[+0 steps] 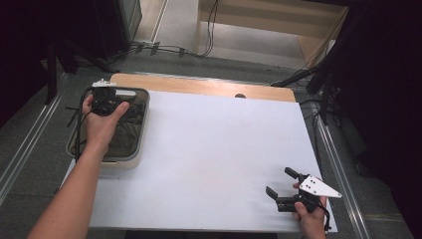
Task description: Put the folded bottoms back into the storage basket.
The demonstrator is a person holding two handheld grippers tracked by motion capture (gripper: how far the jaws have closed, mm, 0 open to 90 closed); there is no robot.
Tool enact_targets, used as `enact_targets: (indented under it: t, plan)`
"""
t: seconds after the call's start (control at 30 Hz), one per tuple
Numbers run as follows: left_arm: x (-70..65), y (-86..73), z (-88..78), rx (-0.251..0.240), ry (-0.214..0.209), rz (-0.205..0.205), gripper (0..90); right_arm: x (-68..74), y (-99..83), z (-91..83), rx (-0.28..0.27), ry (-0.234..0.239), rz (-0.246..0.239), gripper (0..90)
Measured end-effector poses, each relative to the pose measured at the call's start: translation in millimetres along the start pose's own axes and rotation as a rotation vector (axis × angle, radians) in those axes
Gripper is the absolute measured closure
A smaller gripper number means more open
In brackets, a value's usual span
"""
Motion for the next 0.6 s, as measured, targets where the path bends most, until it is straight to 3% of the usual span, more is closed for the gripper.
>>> enact_targets:
  t: [0.33,0.6]
  plan:
    - [-10.9,-2.8,-7.0,-0.019,-0.027,-0.003,0.0,0.1,-0.1,0.0,0.000,0.001,0.000,0.0]
    - [-26.2,-9.9,-12.2,-0.014,-0.043,0.027,0.0,0.1,0.1,0.4,-0.001,0.003,-0.004,0.0]
Point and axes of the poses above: each handheld gripper's, and its own axes: z roughly forward along the jaws, y roughly out of its top, x roughly to its left, the point moved 10 cm from there along z, roughly forward along the jaws, and after that the axes turned 3 degrees about z, right-handed, at the moved point
